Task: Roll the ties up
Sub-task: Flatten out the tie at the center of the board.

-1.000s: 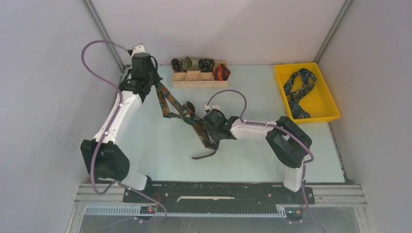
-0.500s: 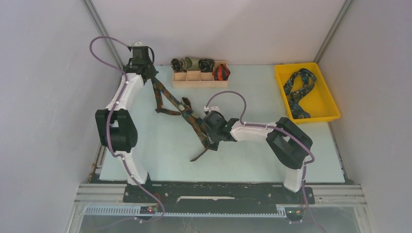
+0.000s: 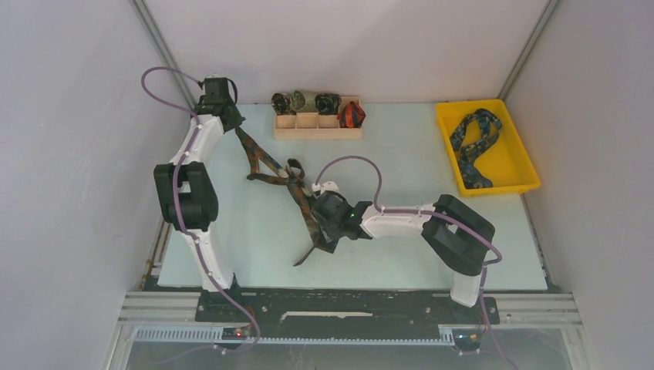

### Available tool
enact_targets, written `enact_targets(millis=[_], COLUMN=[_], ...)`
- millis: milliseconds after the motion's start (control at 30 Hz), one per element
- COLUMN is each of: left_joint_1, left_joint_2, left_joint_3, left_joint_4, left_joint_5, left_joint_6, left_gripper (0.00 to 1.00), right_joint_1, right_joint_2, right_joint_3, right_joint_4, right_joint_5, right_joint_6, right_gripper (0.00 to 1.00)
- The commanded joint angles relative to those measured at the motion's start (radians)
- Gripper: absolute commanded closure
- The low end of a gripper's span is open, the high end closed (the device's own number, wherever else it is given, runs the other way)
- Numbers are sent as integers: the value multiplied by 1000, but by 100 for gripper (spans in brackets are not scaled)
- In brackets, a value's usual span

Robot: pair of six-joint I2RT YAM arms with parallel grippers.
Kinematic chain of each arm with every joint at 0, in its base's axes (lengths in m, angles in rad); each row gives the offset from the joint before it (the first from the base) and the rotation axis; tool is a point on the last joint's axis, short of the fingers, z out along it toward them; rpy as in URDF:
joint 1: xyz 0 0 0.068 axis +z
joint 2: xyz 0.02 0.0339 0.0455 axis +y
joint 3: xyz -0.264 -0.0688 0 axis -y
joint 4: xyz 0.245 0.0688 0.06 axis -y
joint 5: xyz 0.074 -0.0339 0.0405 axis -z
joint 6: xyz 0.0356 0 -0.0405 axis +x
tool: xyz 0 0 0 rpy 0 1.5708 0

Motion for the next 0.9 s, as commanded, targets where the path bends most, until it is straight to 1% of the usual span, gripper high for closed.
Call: enact_targets(millis=[0,267,333,433,533,667,733,800,867], left_joint_1=[11,23,23,25,25,25,25,25,25], left_joint_2=[17,33,35,31,8,-76,-122,-167,-226], left_joint_3=[61,72,76,77,70,46,39,36,8], left_joint_4=[10,2,1,1,-6,-21,-48,-100,-141], left_joint_5=[-20,-49,-50,-57,-57,-45,-42,-45,-49], left_joint_6=[-24,-42,-41,-45,-57,-75,-73,-66,-62], left_gripper=[87,86,85,79,67,42,27,21,18], right_joint_1=[83,147,164,190,200,196,192,188,186], right_joint_2=[171,155,147,133,86,-41,-101,-151,-185], right_joint_3=[-178,-199,-203,-209,-225,-227,-205,-169,-126], right_joint_4=[-336,-350,-355,-373,-395,-429,-459,-487,-499], right_joint_5=[-235,-275,-281,-280,-270,-263,-269,-275,-276], right_joint_6=[94,138,146,153,158,152,141,130,125], right_gripper=[51,52,52,52,53,50,48,48,47])
